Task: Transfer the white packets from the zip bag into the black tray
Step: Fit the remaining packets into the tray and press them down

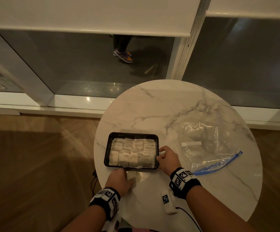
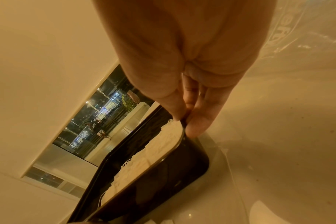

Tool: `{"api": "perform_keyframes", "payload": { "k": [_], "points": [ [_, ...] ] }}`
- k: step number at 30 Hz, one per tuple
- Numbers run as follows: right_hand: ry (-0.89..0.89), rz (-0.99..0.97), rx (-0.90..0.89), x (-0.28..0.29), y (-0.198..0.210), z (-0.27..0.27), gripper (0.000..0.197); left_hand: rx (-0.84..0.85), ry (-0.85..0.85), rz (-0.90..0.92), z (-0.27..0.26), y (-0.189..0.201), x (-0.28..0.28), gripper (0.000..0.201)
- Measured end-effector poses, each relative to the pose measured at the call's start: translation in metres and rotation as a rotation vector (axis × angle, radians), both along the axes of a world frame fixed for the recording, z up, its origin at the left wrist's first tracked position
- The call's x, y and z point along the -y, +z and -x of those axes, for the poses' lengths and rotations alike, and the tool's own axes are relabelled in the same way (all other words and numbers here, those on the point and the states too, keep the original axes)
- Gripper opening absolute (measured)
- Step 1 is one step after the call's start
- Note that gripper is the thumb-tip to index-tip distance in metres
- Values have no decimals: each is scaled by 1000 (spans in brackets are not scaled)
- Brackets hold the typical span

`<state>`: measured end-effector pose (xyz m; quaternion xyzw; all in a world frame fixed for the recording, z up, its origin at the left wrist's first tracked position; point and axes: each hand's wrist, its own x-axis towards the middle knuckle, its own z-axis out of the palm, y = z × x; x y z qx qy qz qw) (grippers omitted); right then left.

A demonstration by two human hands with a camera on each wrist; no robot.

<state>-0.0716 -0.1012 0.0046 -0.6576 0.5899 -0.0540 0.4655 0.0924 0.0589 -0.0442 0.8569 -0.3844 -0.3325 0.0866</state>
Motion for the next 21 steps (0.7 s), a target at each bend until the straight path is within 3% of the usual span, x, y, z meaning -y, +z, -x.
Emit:
{"api": "perform_keyframes", "payload": {
  "k": [7,14,21],
  "points": [
    [6,1,9,-1,3,0,20,-27,15,-79,-4,-4,4,35],
    [-4,-6,18,-1,1,-1,22,-86,-1,8,-8,8,-5,9],
    [37,30,-33,1,11,1,30,-185,-42,176,-9,50,-10,12]
  ]
}}
